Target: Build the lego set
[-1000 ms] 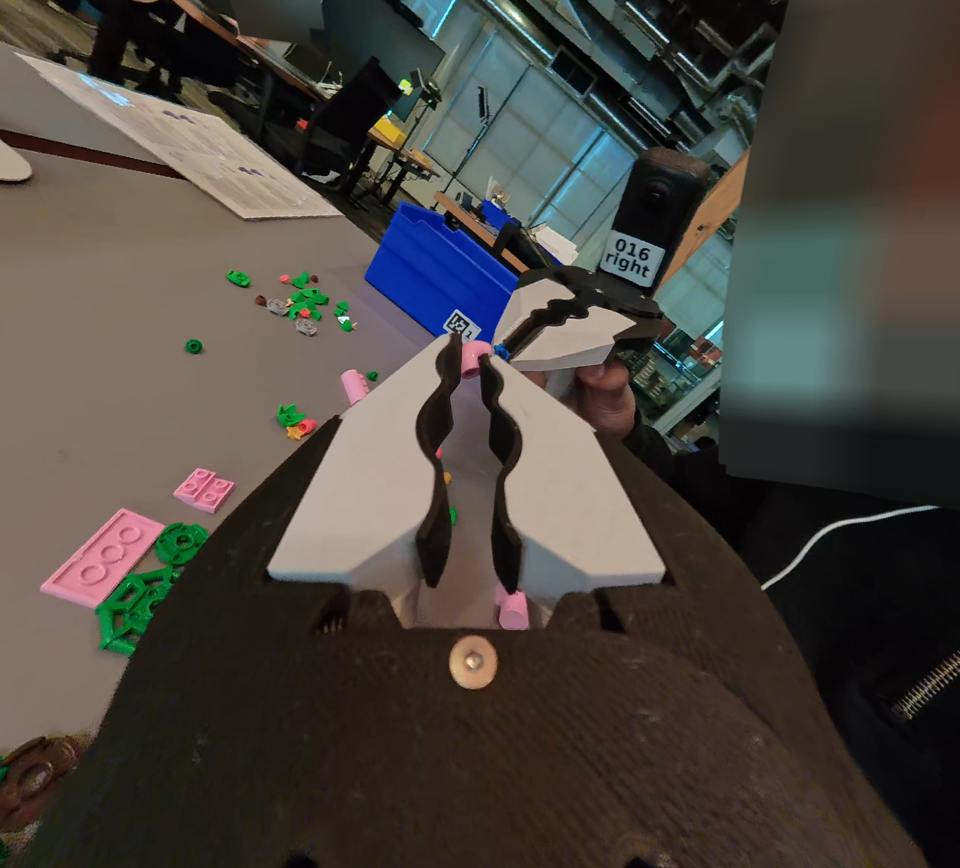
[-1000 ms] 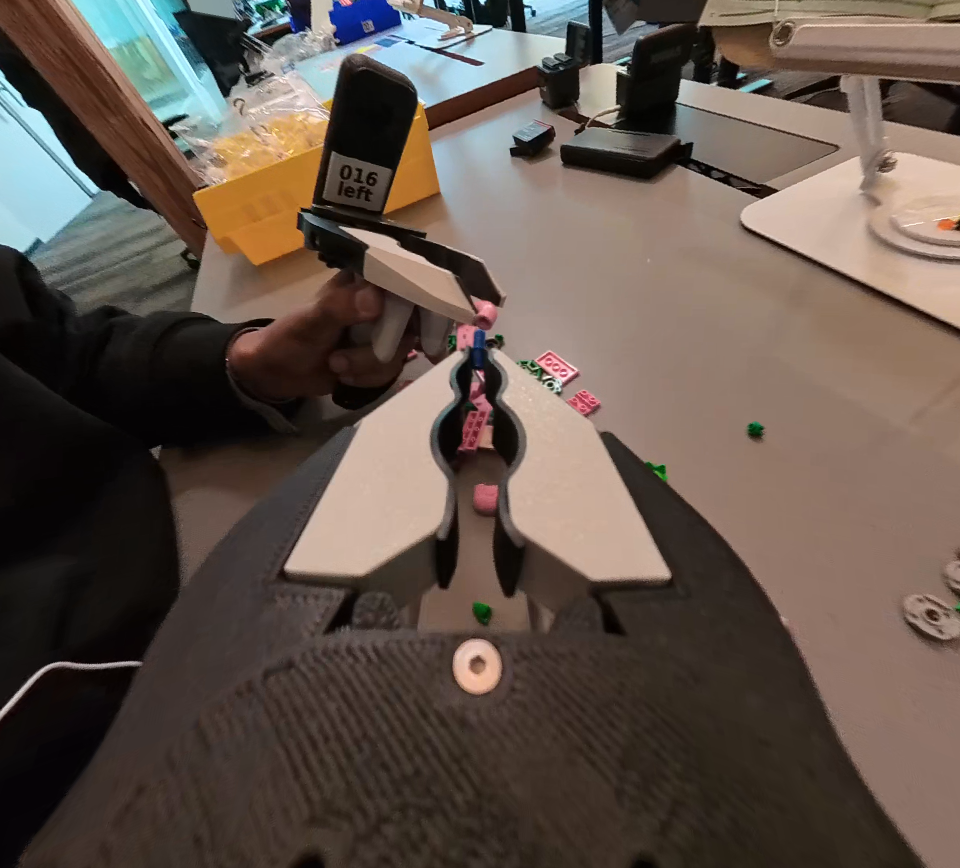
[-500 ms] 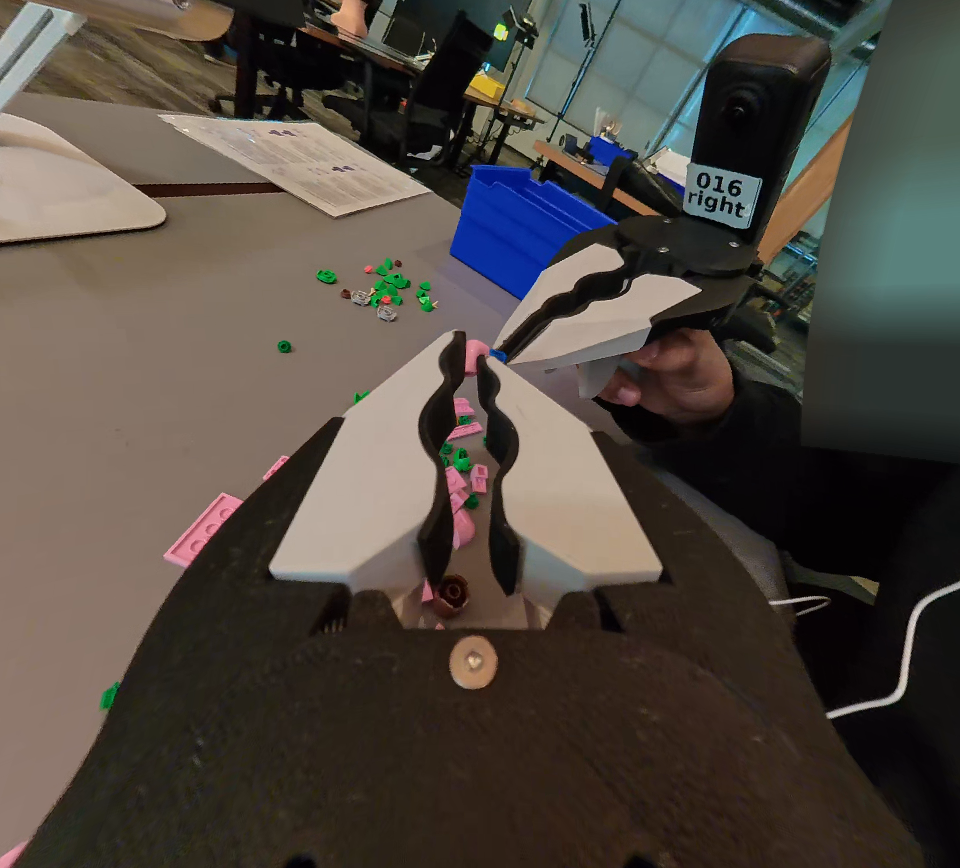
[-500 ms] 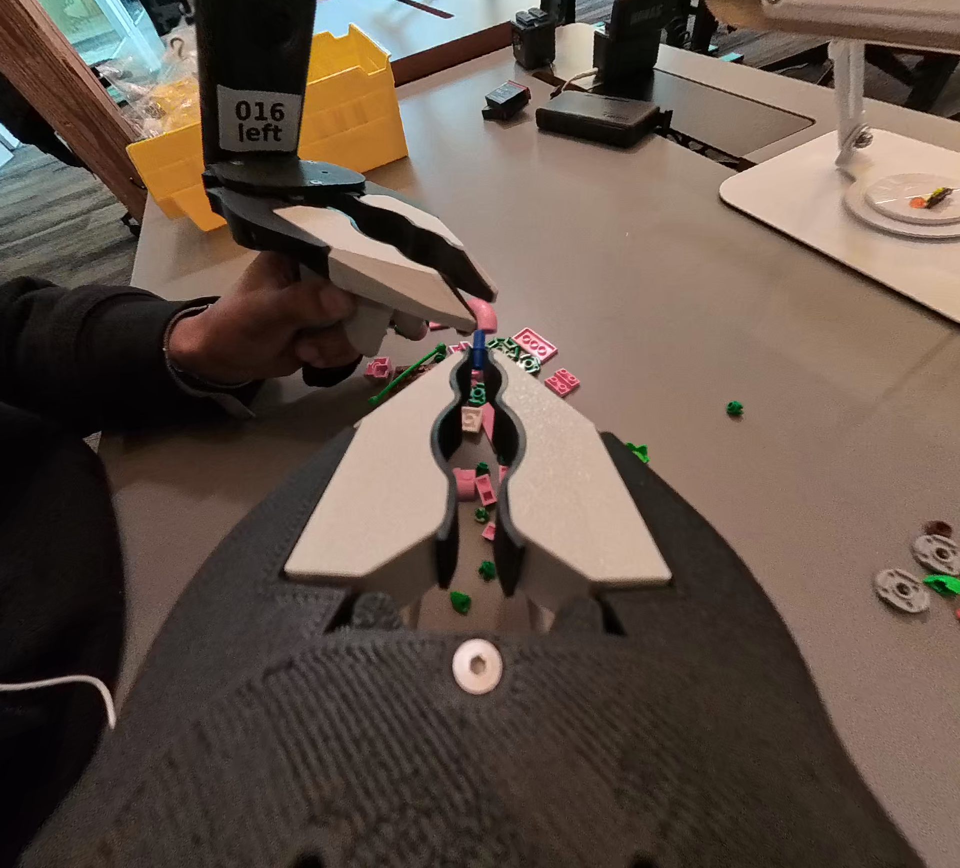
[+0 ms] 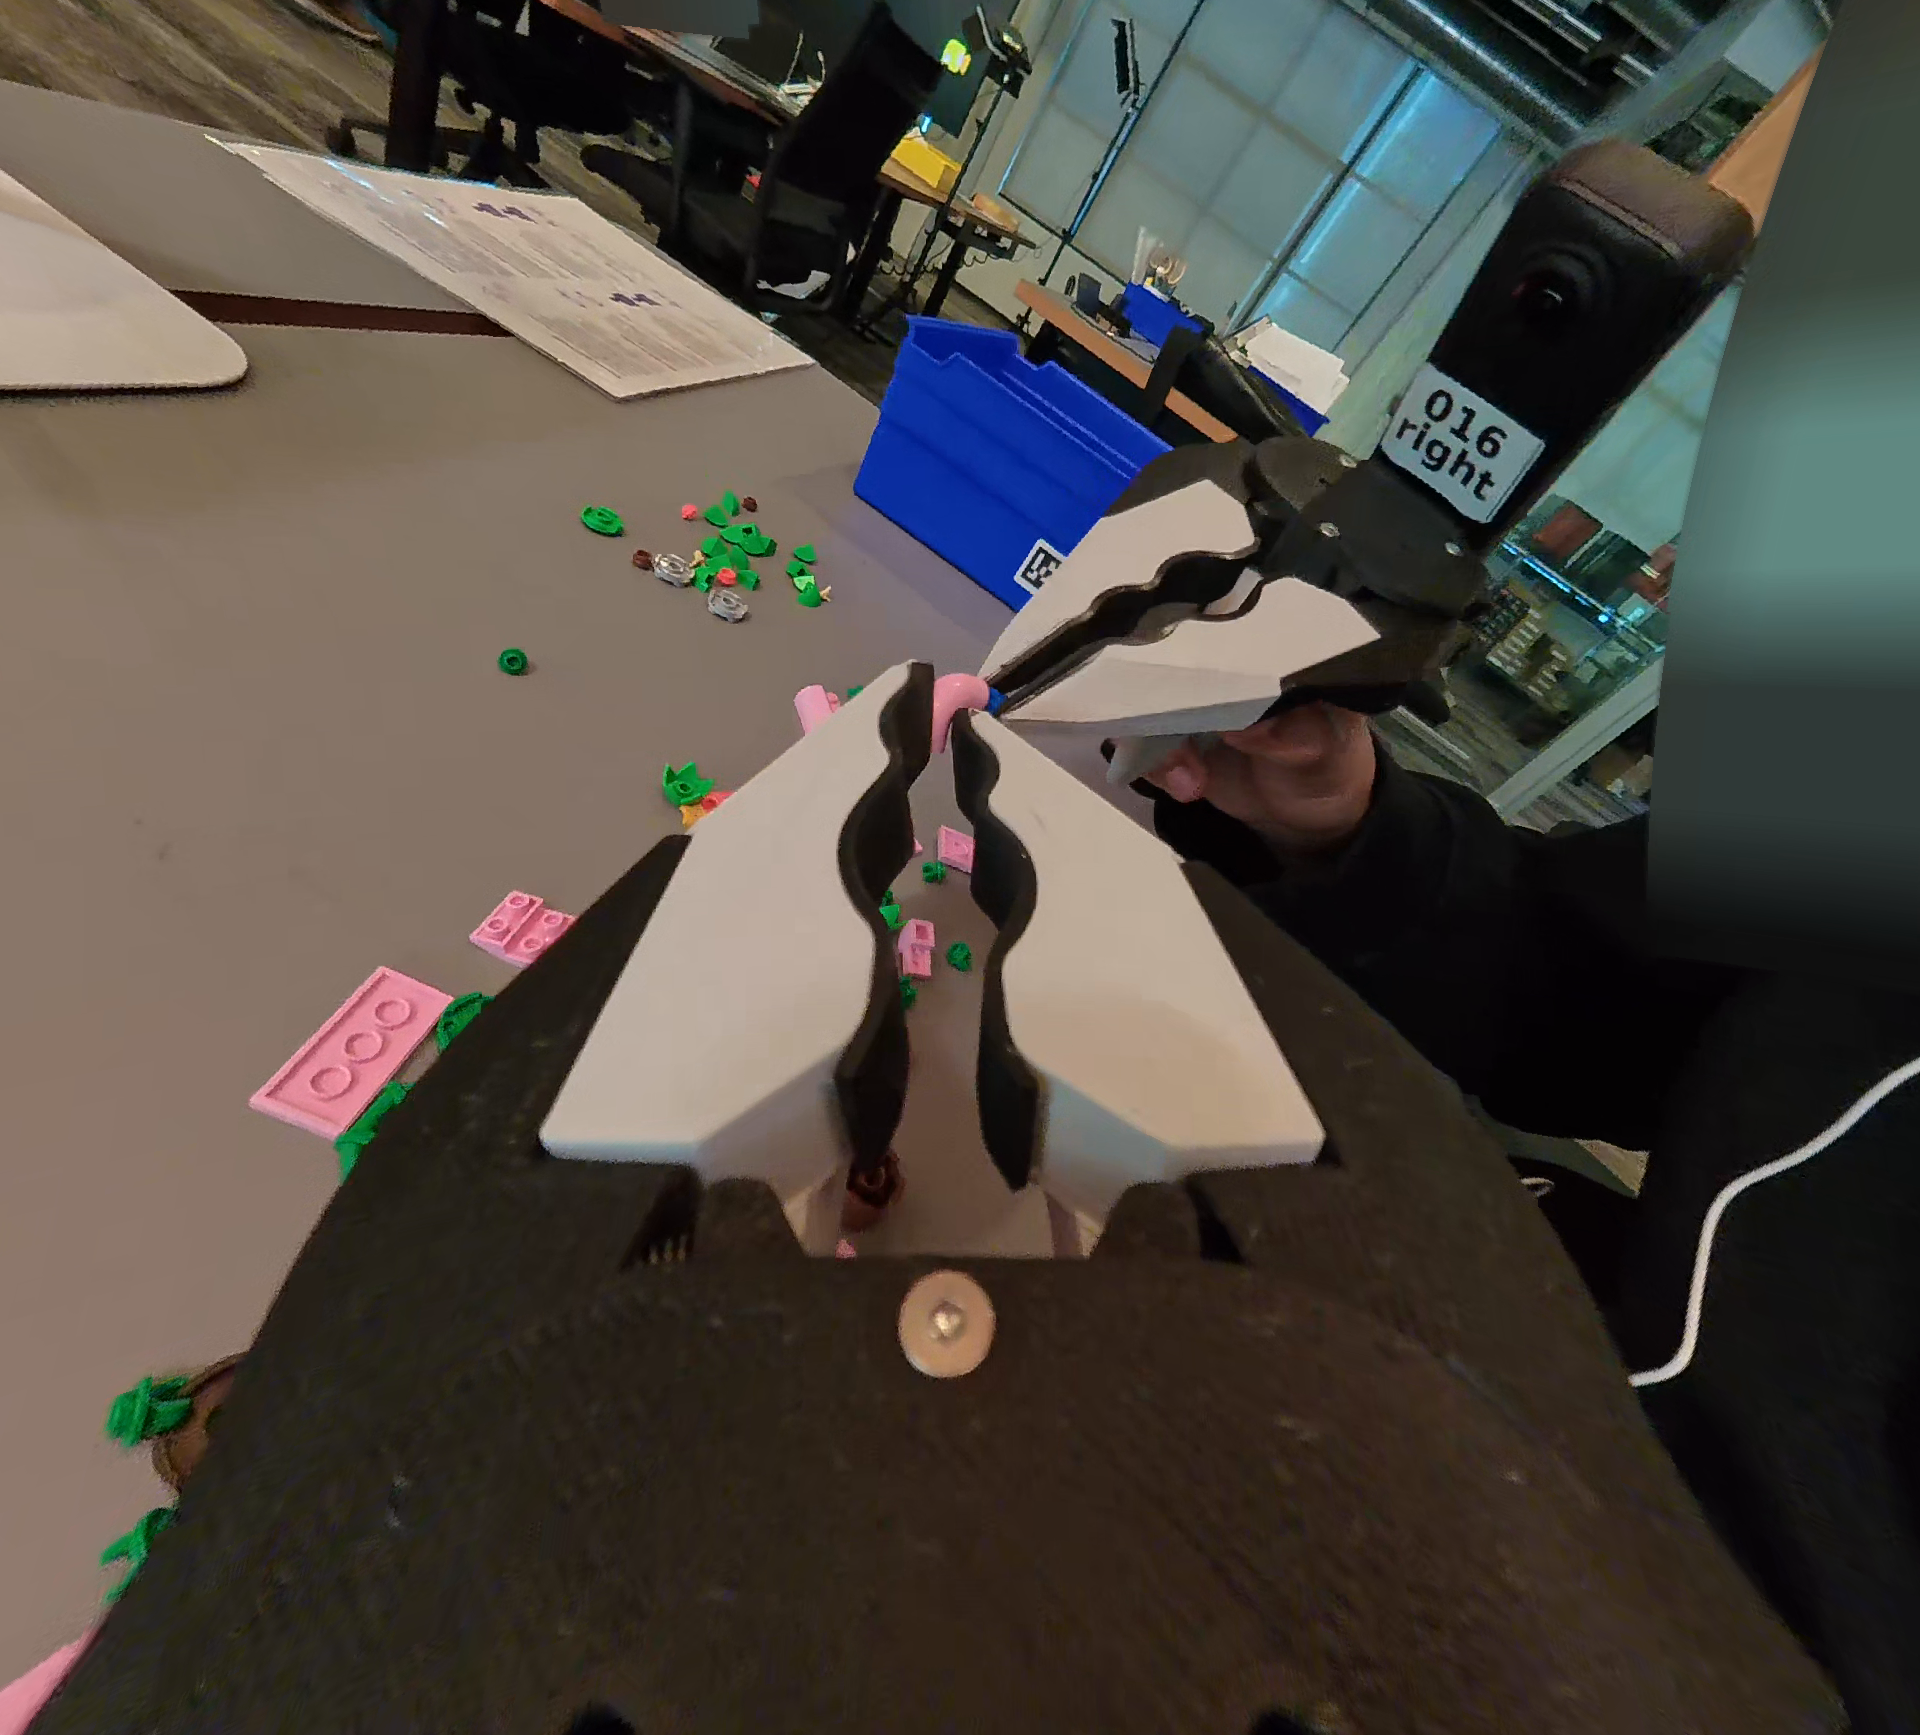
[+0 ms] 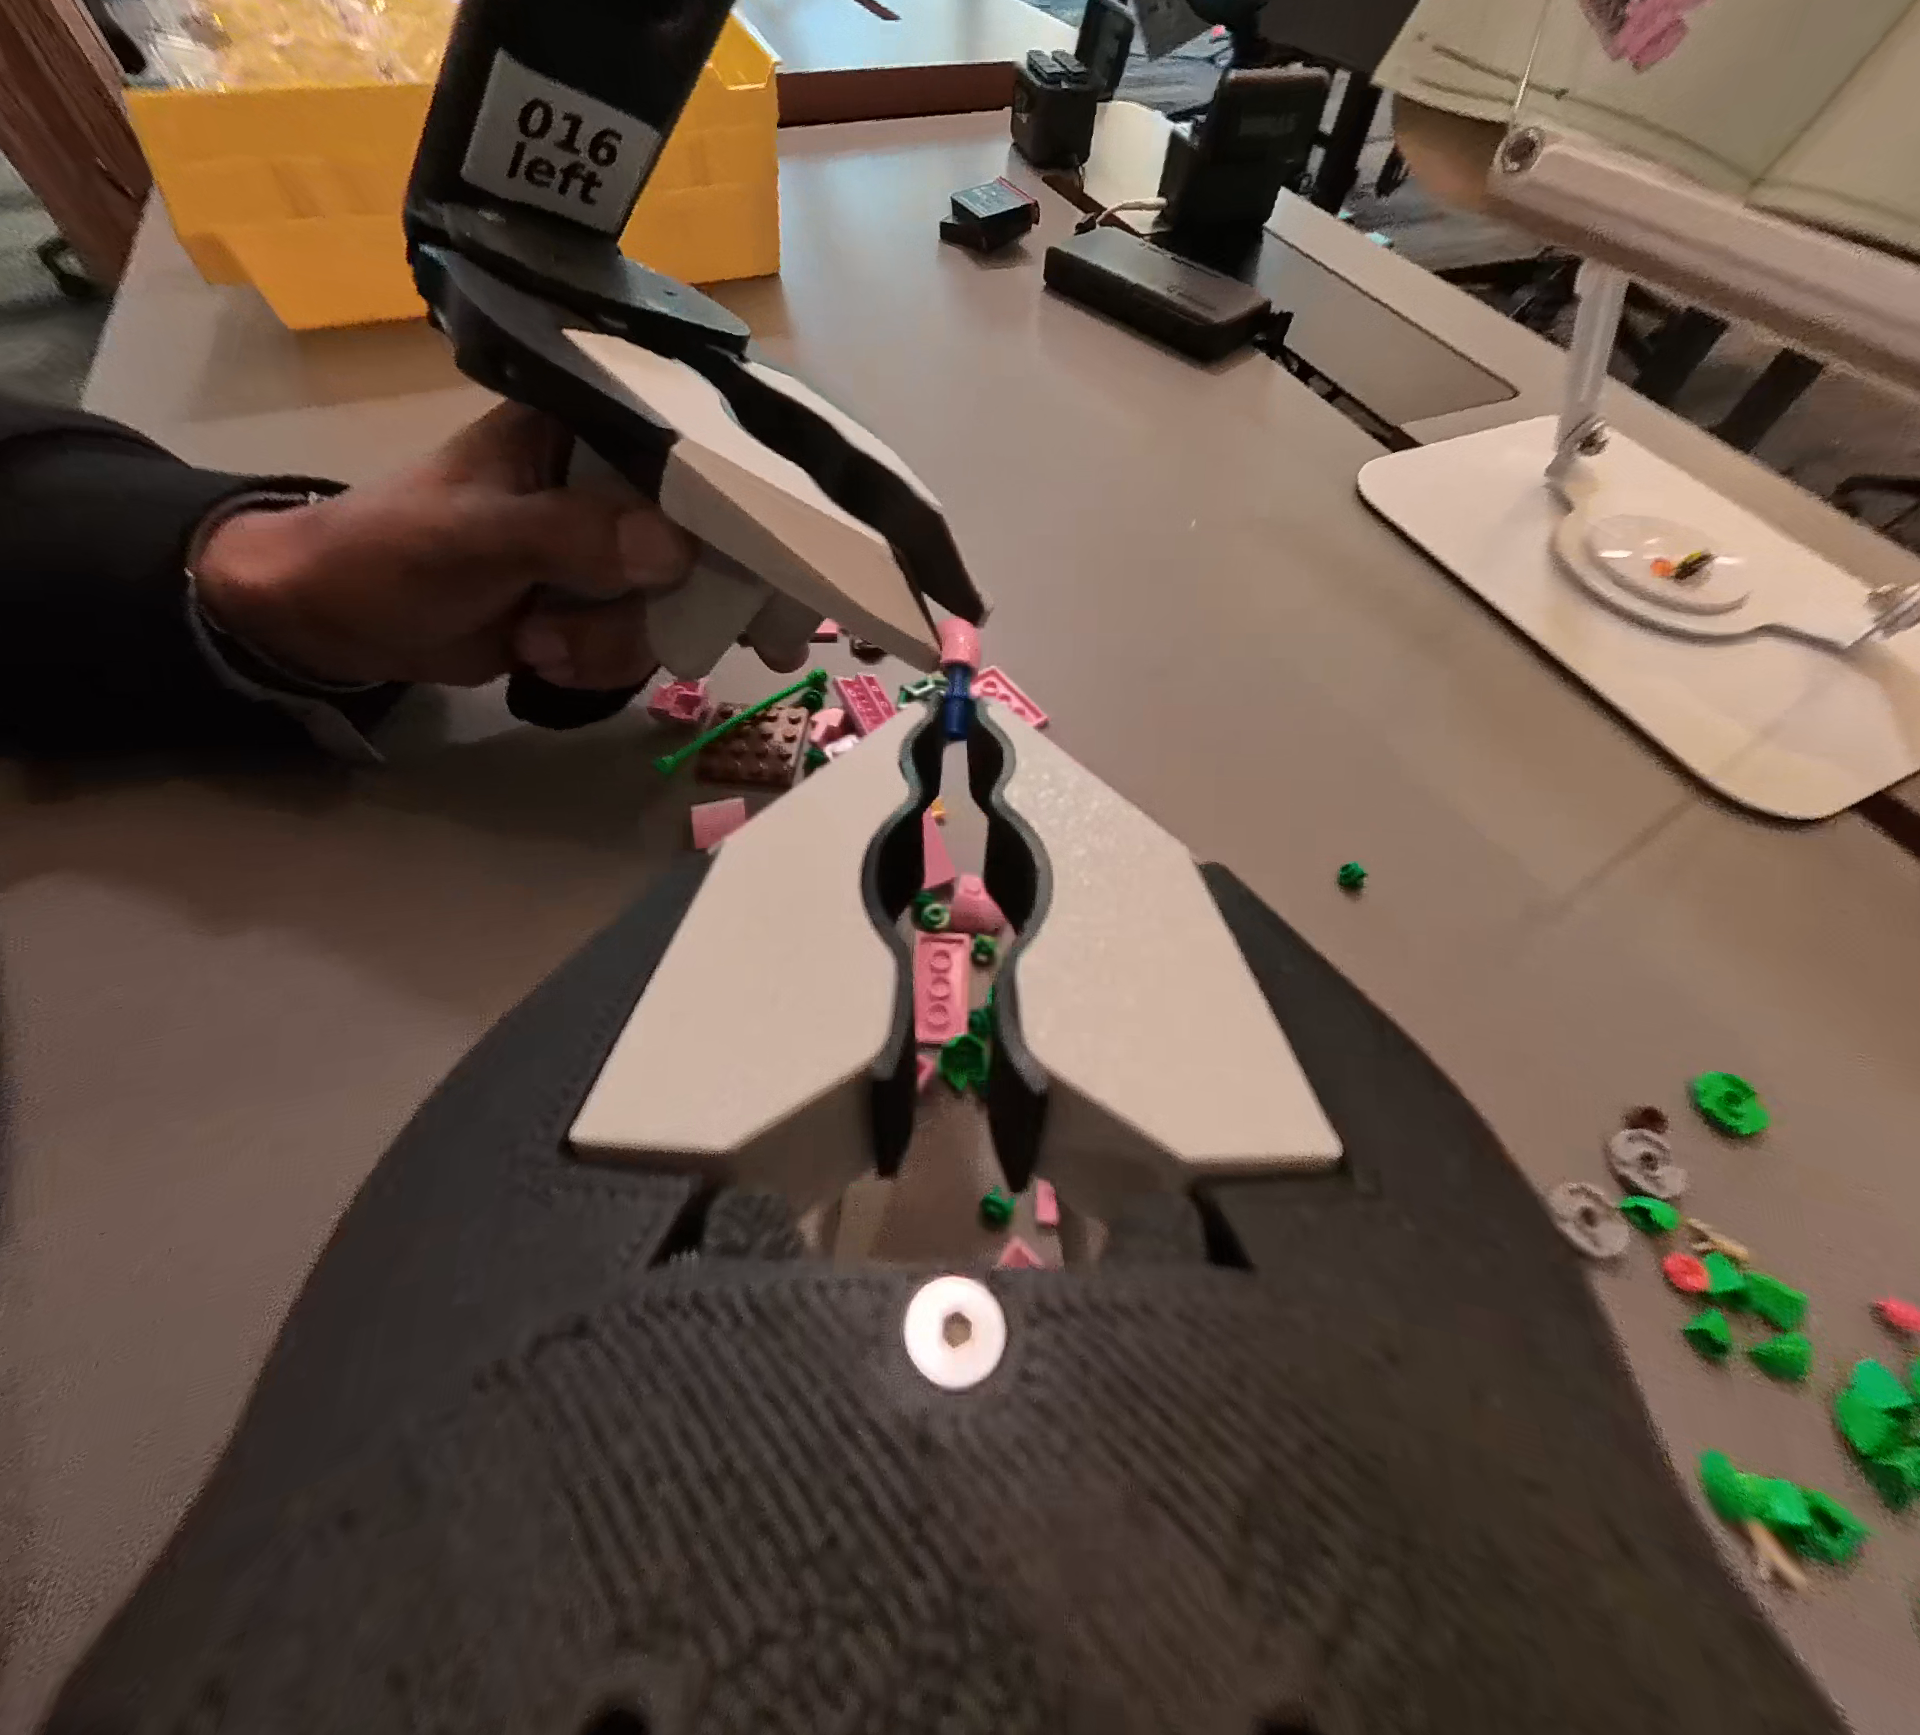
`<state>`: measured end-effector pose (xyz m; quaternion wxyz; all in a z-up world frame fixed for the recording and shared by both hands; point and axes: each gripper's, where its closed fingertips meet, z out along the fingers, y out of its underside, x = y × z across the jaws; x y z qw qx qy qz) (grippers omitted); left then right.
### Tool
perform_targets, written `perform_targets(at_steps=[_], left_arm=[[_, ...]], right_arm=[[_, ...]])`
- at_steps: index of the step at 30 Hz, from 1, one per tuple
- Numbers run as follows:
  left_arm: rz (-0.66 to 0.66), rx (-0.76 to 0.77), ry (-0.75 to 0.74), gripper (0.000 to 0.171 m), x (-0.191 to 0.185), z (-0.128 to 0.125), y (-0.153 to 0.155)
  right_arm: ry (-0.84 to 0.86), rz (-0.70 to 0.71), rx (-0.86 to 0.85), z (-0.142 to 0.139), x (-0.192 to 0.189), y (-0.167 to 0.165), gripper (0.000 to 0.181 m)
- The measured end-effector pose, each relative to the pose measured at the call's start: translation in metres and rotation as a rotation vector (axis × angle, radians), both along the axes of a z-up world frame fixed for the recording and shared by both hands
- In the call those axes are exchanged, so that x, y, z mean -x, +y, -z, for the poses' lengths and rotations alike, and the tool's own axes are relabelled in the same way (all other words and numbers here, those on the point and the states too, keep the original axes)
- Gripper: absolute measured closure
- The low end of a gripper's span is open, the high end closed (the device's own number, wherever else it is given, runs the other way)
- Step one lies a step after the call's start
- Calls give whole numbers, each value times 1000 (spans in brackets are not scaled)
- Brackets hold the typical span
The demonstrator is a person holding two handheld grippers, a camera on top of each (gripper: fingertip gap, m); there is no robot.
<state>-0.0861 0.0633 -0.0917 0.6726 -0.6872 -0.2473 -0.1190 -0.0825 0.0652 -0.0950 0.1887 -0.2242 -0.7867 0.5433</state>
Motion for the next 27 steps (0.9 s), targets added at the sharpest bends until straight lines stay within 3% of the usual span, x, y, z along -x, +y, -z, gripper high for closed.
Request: perform_targets(at_steps=[5, 12, 19, 23, 27], left_arm=[[12, 18, -19, 171, 0, 4, -1], [18, 122, 78, 171, -7, 12, 6], [26, 34, 119, 171, -4, -5, -2], [15, 14, 119, 149, 3, -9, -7], [95, -11, -58, 123, 3, 4, -2]], right_arm=[[134, -3, -96, 2, -1, 0, 179], [158, 39, -188, 11, 2, -2, 179], [140, 35, -139, 7, 3, 1, 179], [138, 33, -120, 5, 4, 4, 179], [182, -3, -112, -1, -2, -1, 179]])
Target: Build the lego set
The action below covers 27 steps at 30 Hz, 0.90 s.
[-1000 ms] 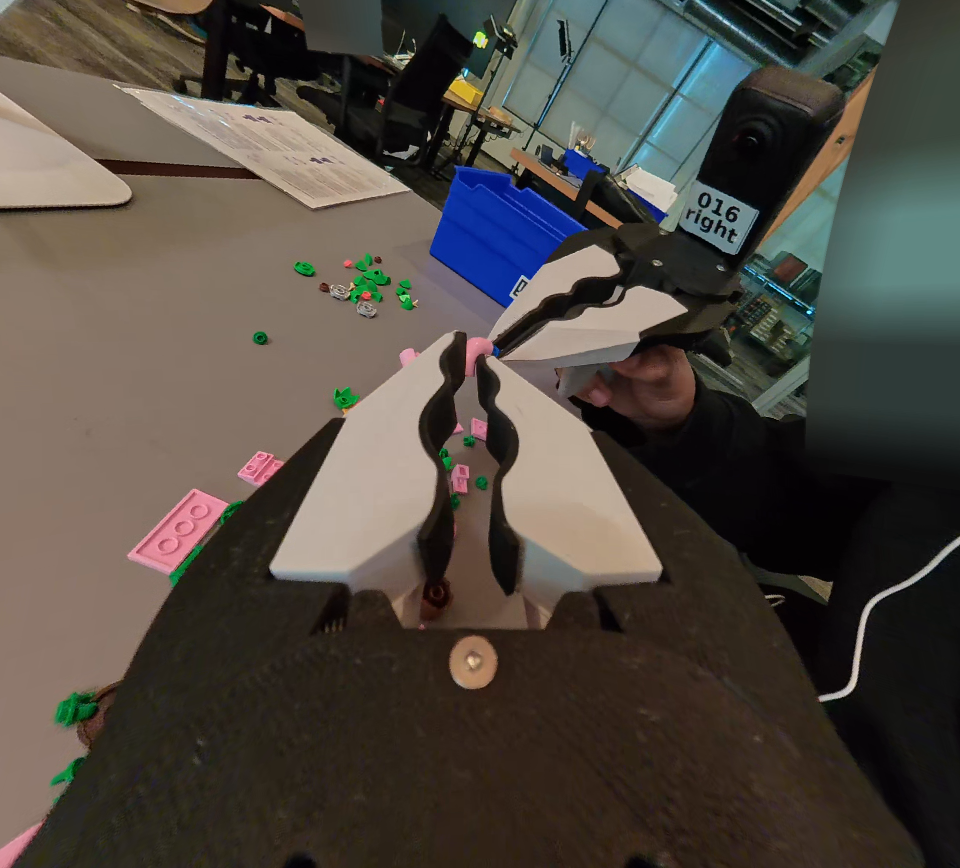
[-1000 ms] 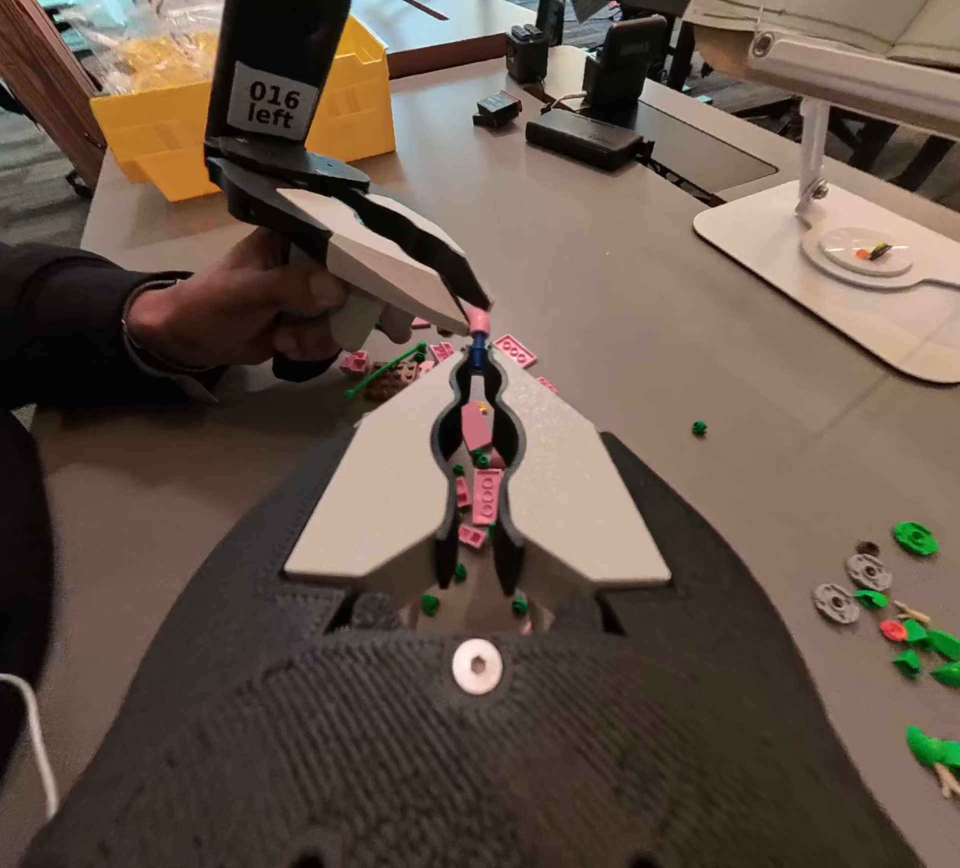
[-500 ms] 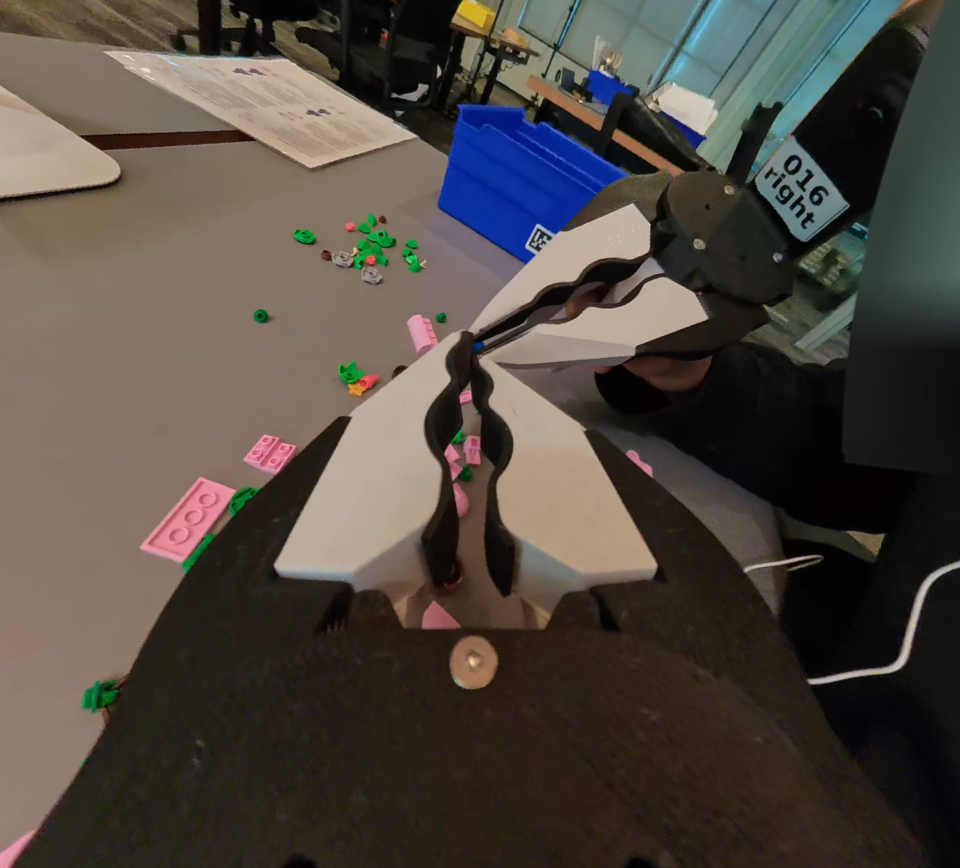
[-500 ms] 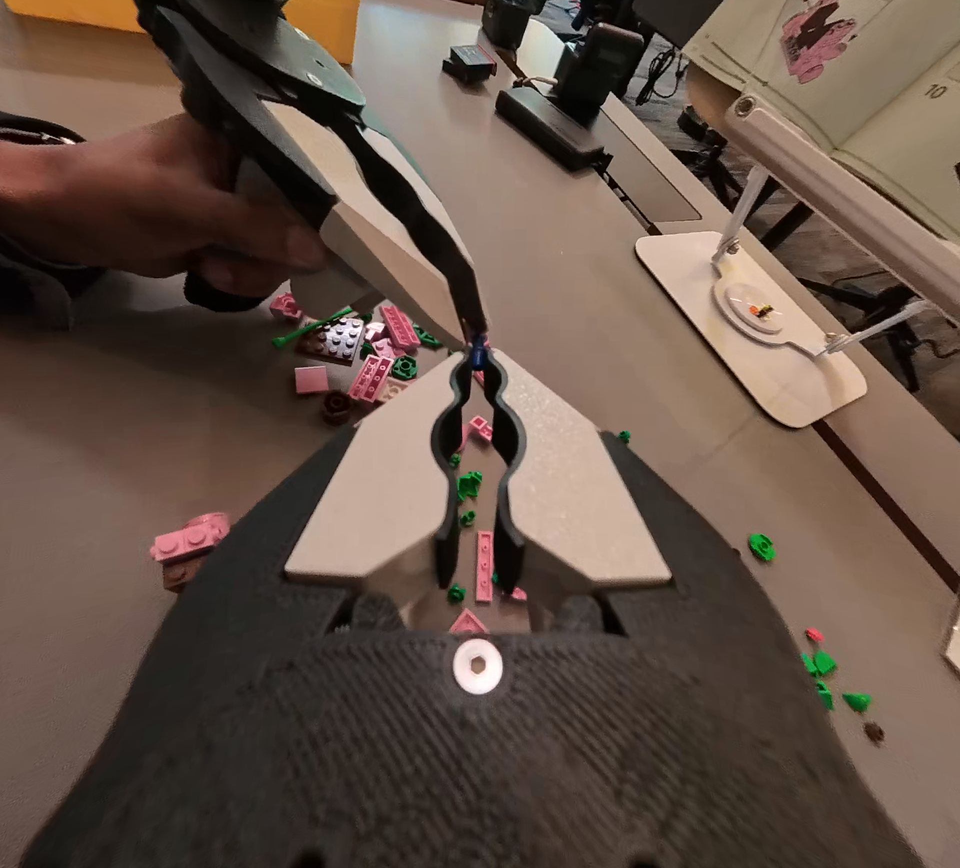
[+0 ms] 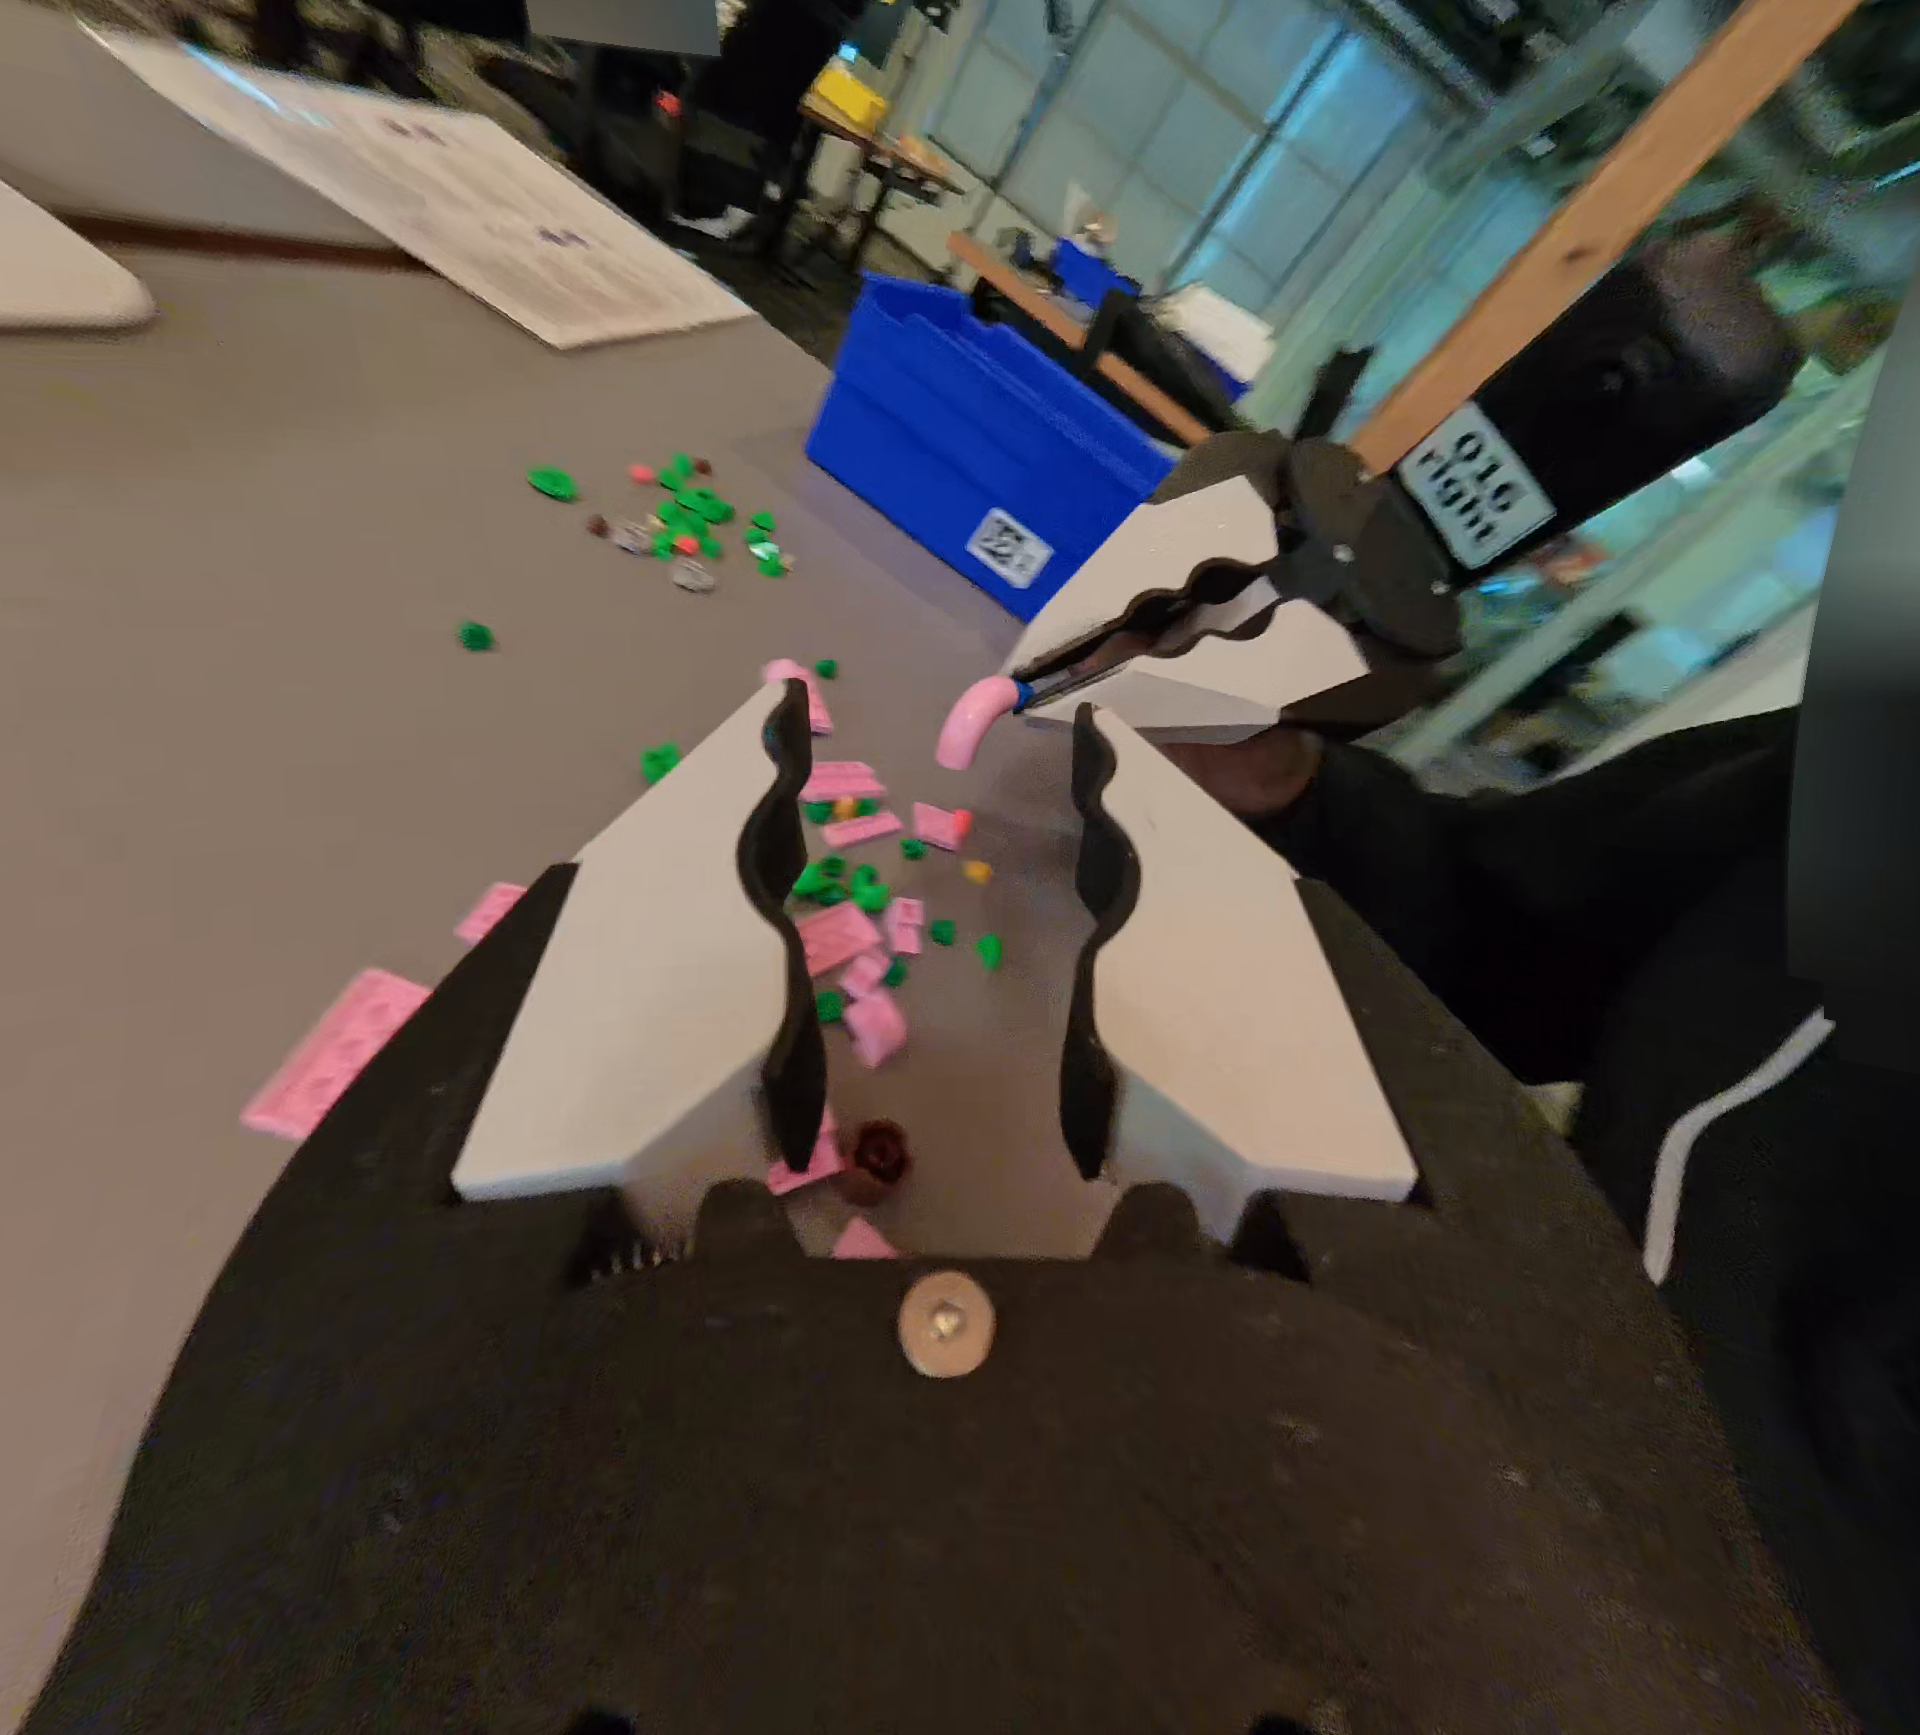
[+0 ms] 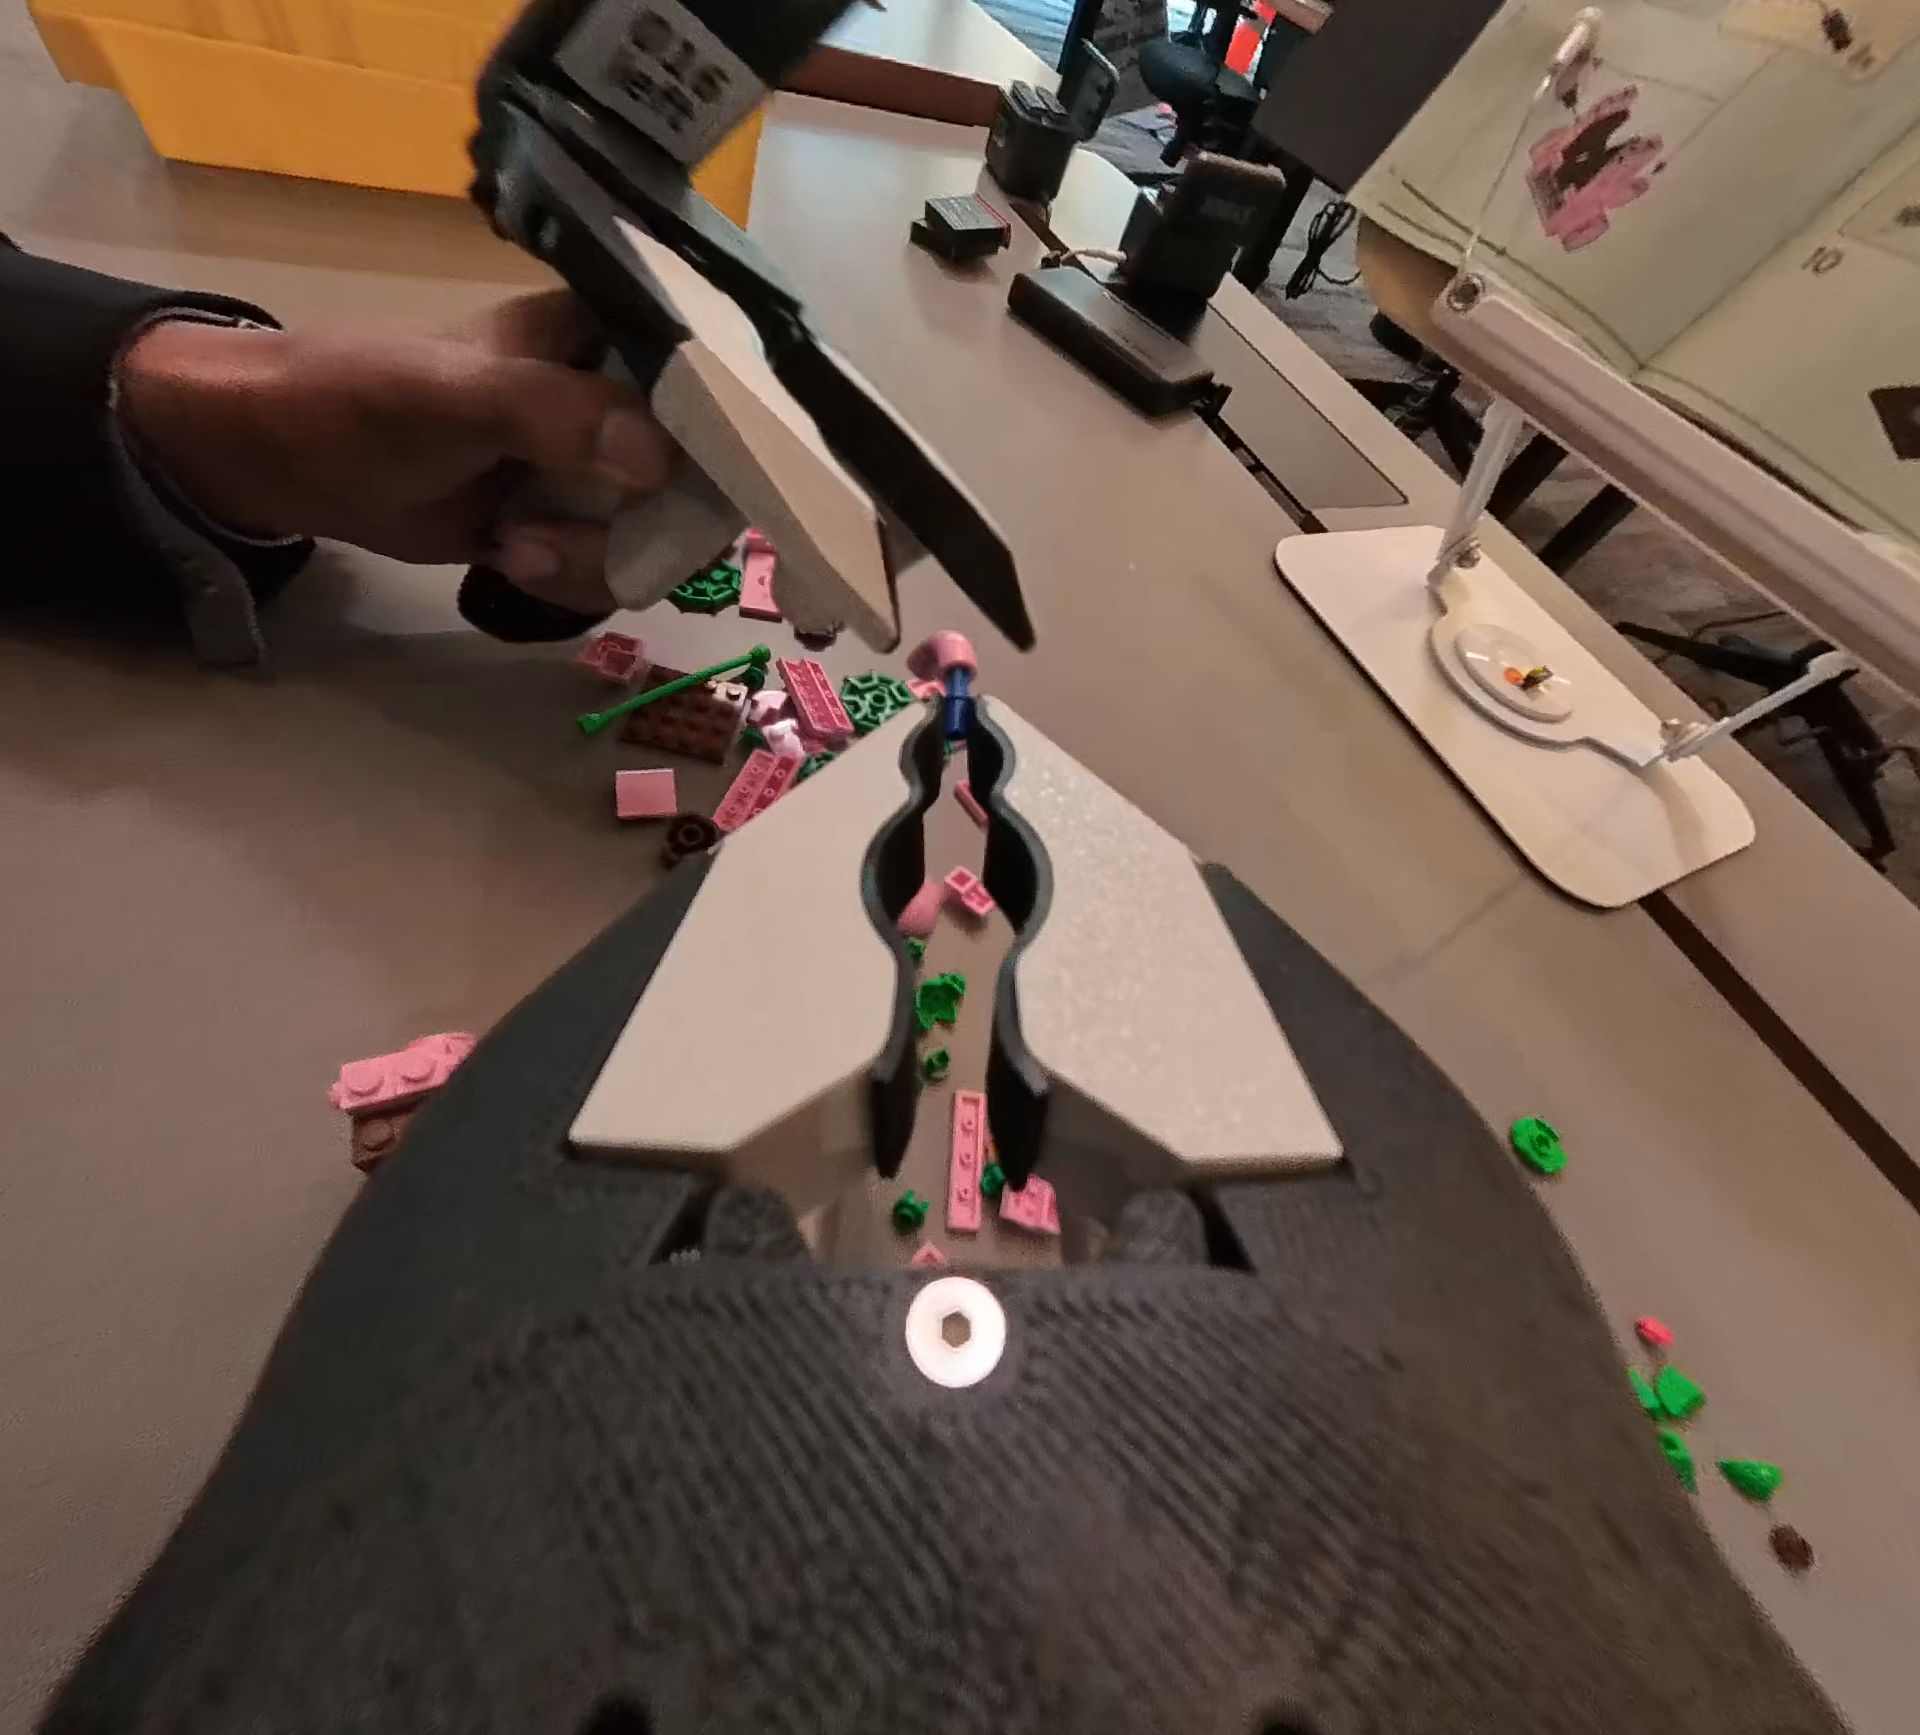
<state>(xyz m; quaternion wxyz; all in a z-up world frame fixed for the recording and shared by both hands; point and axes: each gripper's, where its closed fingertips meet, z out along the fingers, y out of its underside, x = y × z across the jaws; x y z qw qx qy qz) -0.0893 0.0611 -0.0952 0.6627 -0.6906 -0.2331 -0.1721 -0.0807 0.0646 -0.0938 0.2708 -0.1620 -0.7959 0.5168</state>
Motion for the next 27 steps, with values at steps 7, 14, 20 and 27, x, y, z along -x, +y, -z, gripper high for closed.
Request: perform_targets(at_steps=[7, 14, 20, 27], left_arm=[[173, -191, -239, 148, -12, -10, 0], [190, -196, -267, 166, -13, -10, 0], [245, -151, -338, 167, -18, -3, 0], [310, -149, -403, 166, -26, -1, 1]], right_arm=[[18, -23, 9, -4, -5, -3, 179], [30, -31, 6, -5, -6, -4, 179], [116, -54, -109, 1, -10, -6, 179], [174, -101, -136, 3, -18, -5, 179]])
